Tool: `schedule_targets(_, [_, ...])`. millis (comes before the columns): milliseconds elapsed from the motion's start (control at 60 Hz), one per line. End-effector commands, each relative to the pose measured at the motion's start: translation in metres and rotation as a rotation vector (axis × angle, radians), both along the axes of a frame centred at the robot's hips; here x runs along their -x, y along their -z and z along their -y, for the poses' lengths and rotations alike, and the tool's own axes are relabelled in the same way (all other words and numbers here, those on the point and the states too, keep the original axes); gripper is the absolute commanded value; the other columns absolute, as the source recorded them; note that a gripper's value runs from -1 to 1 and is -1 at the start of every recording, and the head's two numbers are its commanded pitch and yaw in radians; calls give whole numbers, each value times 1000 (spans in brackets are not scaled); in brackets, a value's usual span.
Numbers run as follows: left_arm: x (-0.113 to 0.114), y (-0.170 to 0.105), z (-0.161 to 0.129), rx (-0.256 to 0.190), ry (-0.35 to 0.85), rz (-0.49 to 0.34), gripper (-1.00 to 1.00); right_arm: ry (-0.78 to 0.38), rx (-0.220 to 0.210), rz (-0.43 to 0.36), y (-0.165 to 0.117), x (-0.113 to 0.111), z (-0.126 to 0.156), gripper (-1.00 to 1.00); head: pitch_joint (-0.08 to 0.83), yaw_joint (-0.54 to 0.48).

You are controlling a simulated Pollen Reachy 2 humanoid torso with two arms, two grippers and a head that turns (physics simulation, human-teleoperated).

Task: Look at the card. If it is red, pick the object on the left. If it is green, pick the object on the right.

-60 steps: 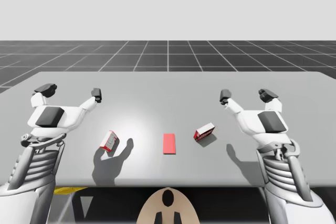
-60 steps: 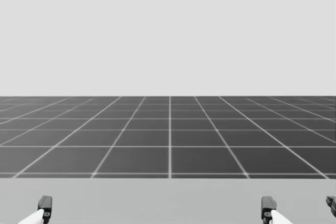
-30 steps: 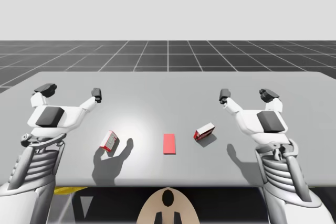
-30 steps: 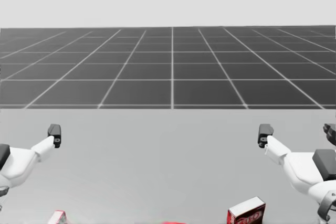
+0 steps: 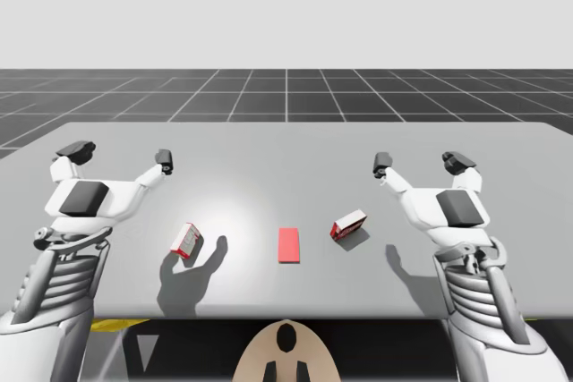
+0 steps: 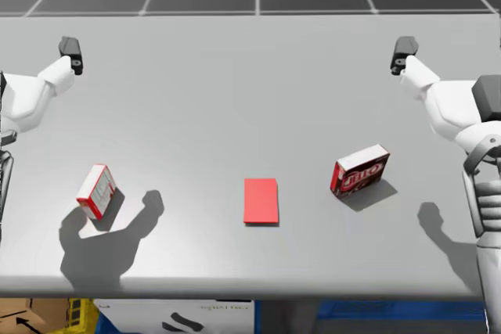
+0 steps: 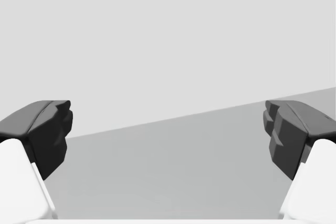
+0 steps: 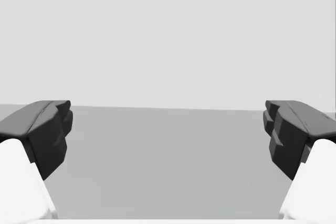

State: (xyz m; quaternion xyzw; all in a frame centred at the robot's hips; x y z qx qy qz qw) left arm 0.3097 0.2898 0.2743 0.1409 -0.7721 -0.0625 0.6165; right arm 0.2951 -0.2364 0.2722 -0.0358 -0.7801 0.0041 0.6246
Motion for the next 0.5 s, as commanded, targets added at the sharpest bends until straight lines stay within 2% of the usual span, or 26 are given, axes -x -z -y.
schedule_targets(17, [0,0,0,0,0,0,-1000,0,0,3,-1,1,0,-1000,706,4])
schedule_targets(183, [1,0,1,-3,-4,-4,-1000,-5,3,0,0,1,0,-1000,761,-25])
schedule_targets(500, [0,-1,0,1,-9,-3,-1000,-8,-5,4,-3,2,1,-1000,773,4])
